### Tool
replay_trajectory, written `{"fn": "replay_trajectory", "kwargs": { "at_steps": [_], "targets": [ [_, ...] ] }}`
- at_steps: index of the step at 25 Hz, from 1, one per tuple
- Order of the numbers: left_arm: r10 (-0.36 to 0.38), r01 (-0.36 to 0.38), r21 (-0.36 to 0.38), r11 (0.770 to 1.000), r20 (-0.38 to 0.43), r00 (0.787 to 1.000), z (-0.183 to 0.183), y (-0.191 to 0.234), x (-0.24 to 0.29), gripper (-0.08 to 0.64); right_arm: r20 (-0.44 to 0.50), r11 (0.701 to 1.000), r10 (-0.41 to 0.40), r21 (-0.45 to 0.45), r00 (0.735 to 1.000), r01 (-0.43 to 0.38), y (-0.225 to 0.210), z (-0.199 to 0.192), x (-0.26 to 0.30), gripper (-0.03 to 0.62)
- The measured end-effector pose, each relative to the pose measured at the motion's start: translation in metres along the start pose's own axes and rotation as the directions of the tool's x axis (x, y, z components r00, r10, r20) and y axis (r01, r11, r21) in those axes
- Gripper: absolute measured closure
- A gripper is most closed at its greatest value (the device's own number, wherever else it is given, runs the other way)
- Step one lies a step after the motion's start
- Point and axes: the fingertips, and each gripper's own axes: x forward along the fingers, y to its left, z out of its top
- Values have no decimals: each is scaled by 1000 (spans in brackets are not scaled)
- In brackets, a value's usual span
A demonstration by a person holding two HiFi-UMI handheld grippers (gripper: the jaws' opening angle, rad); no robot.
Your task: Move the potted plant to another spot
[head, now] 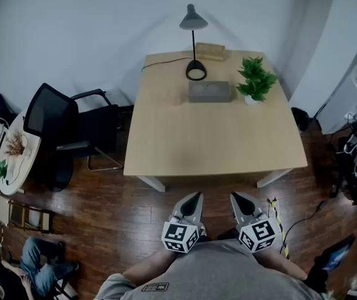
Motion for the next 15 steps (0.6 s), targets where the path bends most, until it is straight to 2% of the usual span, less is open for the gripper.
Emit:
{"fn": "replay_trajectory", "kwargs": {
  "at_steps": [7, 15],
  "targets": [
    [13, -13, -2, 1000, -4, 1000, 11, 19, 51, 558, 4, 1000, 9, 5, 1000, -9, -40, 13, 40, 588],
    [69, -69, 15, 998, -13, 998, 26, 33, 149, 558, 19, 998, 68, 14, 998, -68, -131, 39, 97, 588]
  ]
}}
